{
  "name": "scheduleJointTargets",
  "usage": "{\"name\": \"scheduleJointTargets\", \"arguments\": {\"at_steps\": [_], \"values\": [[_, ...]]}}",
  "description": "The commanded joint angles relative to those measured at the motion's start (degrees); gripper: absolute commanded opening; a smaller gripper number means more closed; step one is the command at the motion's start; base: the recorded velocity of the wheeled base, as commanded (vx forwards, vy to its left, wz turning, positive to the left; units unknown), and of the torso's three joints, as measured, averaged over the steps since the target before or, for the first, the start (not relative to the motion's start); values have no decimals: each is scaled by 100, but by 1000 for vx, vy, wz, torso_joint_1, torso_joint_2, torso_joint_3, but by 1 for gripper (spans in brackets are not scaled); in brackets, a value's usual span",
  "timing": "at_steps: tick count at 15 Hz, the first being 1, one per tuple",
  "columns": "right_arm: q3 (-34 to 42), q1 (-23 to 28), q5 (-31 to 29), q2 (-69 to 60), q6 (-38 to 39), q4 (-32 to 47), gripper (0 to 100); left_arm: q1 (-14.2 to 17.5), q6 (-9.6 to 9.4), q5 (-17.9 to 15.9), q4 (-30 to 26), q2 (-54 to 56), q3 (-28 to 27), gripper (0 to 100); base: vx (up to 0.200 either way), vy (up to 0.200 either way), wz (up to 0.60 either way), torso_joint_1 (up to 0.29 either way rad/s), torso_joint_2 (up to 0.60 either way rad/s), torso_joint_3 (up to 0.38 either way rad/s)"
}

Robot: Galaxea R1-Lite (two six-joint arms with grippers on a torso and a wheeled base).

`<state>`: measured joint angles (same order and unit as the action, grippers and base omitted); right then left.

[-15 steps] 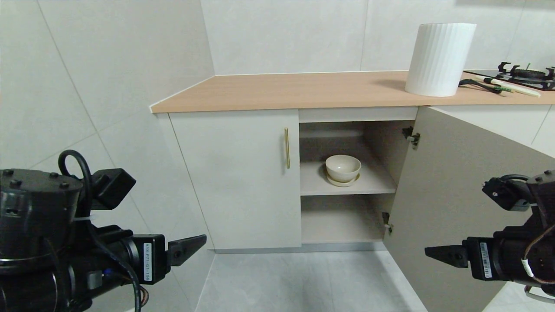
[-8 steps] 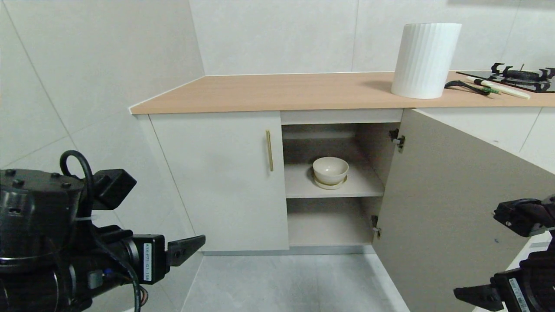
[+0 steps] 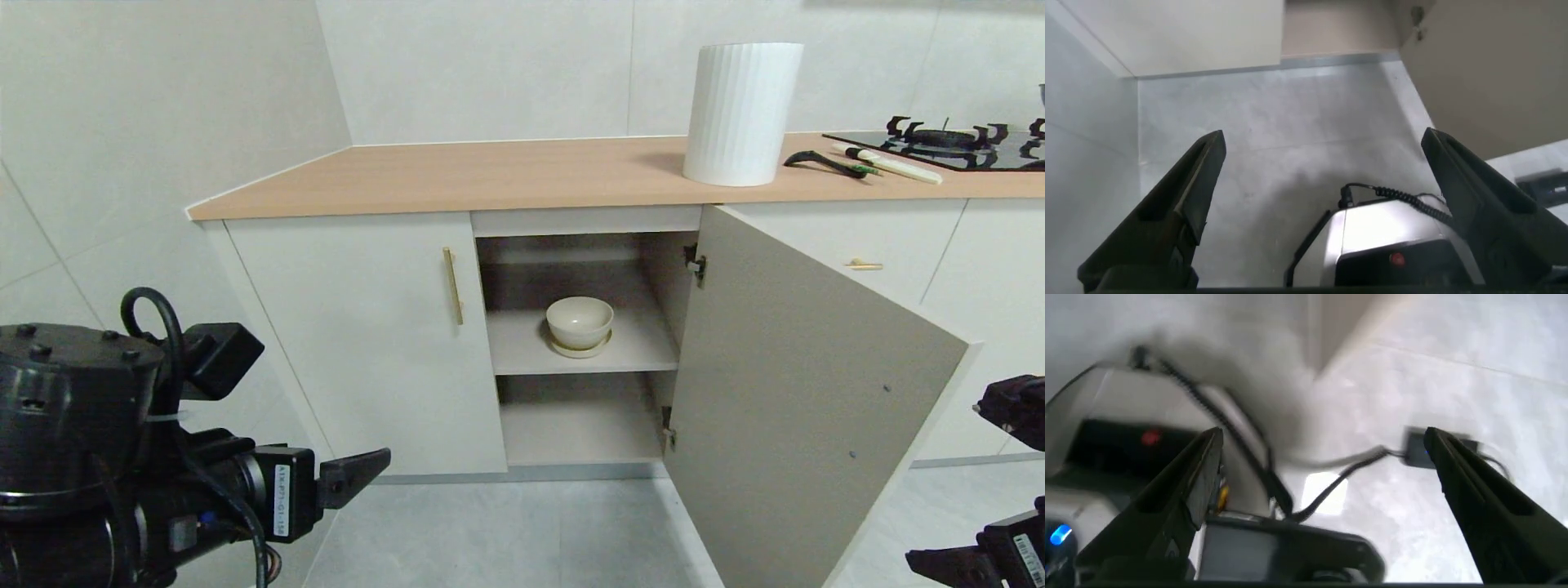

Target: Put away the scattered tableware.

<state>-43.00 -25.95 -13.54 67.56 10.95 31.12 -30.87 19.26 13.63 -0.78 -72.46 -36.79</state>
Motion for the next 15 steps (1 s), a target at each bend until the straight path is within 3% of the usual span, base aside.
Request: {"name": "scheduleJointTargets", "arguments": {"at_steps": [1, 4, 6, 9, 15], "values": [[-95, 301, -26, -103, -93, 69, 100, 2, -45, 8, -1, -5, 40, 100, 0, 0, 0, 0, 0, 0], [-227, 890, -105, -129, -436, 280, 100, 2, -45, 8, -1, -5, 40, 100, 0, 0, 0, 0, 0, 0], [-350, 1752, -122, -68, -752, 236, 100, 10, -45, 8, -1, 4, 40, 100, 0, 0, 0, 0, 0, 0], [-464, 2349, -113, 82, -770, -177, 100, 10, -45, 8, -1, 4, 32, 100, 0, 0, 0, 0, 0, 0], [-438, 2973, -43, 759, -356, -1504, 100, 19, -45, 8, -1, 13, 32, 100, 0, 0, 0, 0, 0, 0]]}}
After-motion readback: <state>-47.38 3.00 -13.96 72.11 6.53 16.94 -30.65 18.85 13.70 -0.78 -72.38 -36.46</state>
